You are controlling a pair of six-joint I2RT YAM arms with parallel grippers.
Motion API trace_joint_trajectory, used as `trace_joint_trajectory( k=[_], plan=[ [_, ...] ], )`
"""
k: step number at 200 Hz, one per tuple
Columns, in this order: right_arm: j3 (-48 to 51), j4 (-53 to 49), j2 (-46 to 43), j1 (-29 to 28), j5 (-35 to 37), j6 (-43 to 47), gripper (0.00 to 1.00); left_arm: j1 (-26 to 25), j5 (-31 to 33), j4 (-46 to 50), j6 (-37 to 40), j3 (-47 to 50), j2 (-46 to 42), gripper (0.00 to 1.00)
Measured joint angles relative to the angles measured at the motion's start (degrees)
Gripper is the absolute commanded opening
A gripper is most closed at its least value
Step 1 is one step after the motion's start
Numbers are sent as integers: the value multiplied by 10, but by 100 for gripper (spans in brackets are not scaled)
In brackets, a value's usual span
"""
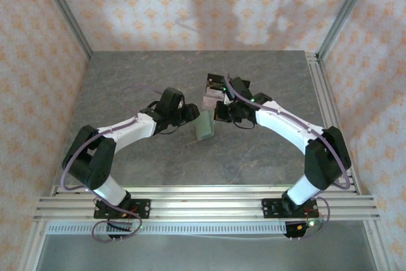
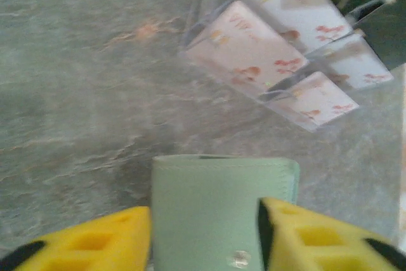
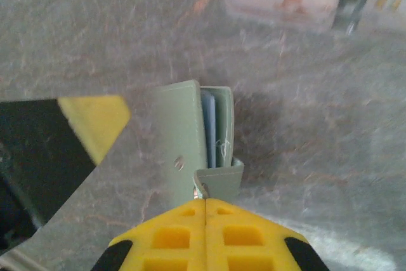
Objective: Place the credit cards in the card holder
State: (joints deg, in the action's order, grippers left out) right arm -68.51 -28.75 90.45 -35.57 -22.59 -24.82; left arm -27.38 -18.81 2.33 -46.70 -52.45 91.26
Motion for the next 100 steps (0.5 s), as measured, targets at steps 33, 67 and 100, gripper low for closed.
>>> trace_joint_trajectory(
  k=[33,67,100],
  plan=[
    [27,7,-3,-12,-14,-23,0,9,15,0,8,31,0,71],
    [28,13,-19,-18,-15,-38,0,13,17,2,21,32,-1,74],
    [27,14,-32,-18,-17,-46,0,12,12,3,30,32,-11,75]
  ],
)
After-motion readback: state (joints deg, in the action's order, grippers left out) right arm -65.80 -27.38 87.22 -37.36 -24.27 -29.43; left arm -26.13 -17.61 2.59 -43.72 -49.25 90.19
